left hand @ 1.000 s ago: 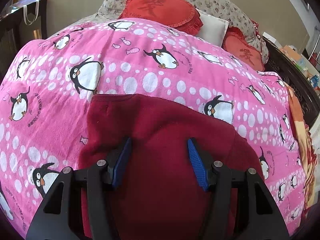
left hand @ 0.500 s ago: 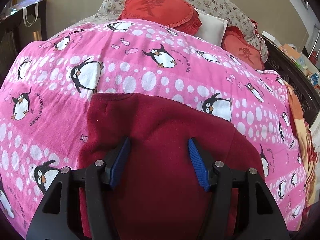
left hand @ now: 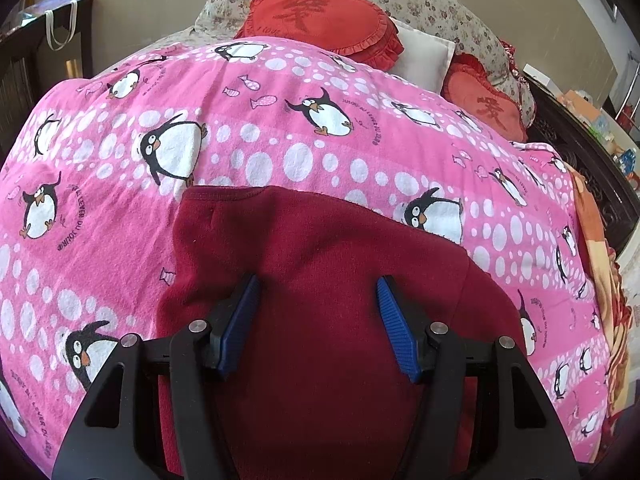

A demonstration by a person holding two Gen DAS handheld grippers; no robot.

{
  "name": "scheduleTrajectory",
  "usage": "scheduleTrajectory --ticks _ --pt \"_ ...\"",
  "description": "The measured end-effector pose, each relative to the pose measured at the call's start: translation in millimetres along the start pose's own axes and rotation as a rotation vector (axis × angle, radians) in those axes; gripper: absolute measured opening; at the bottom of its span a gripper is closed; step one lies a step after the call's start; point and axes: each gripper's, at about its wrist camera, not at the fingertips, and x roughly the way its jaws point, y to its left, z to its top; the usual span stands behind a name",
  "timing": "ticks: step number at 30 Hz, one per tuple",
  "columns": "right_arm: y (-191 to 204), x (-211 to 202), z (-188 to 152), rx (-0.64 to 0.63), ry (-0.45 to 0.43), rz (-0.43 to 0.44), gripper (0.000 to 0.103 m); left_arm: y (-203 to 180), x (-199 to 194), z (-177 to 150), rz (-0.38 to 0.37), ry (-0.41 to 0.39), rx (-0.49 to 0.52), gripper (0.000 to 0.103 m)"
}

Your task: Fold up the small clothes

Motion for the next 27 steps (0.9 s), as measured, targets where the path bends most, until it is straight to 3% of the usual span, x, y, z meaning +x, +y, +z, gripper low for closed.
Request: scheduleTrajectory --ticks 8,10,12,15,17,19,22,24,27 --pt "-1.7 2.0 0.5 0.021 0.004 0.013 0.014 1.5 0.2 0.8 -0.008 0.007 -0.005 0.062" --pt "-0.7 2.2 0.8 0.018 0.006 0.002 0.014 1.5 0.3 2.6 -0.043 0.035 -0.001 0.075" --pt "1.7 1.8 0.6 0.007 0.005 -0.014 0.014 2.2 -11.1 2.6 -0.083 0.071 0.023 0.076" --pt "2.8 1.1 0.4 0.003 0.004 -0.027 0.014 14.7 -53.5 -5.8 -0.079 0.020 0.010 0.076" --pt "3.0 -0.3 0.4 0.003 0.000 -0.029 0.014 26.5 -96.8 -21.3 -0.032 -0.071 -0.009 0.077" --pt "4.1 -2.9 0.3 -0.001 -0.005 -0.045 0.014 28.0 -136.5 -44.9 0.052 -0.171 0.008 0.083" --pt "8.5 -16.5 3.4 0.034 -0.002 -0.085 0.016 16.2 -181.2 -85.8 0.142 -0.301 0.127 0.089" --pt "10.2 -33.2 8.3 0.131 0.007 -0.114 0.022 8.2 -192.3 -106.6 0.191 -0.303 0.205 0.094" --pt "15.3 -57.5 11.4 0.206 0.025 -0.150 0.025 -5.4 -194.3 -127.7 0.346 -0.257 0.276 0.094"
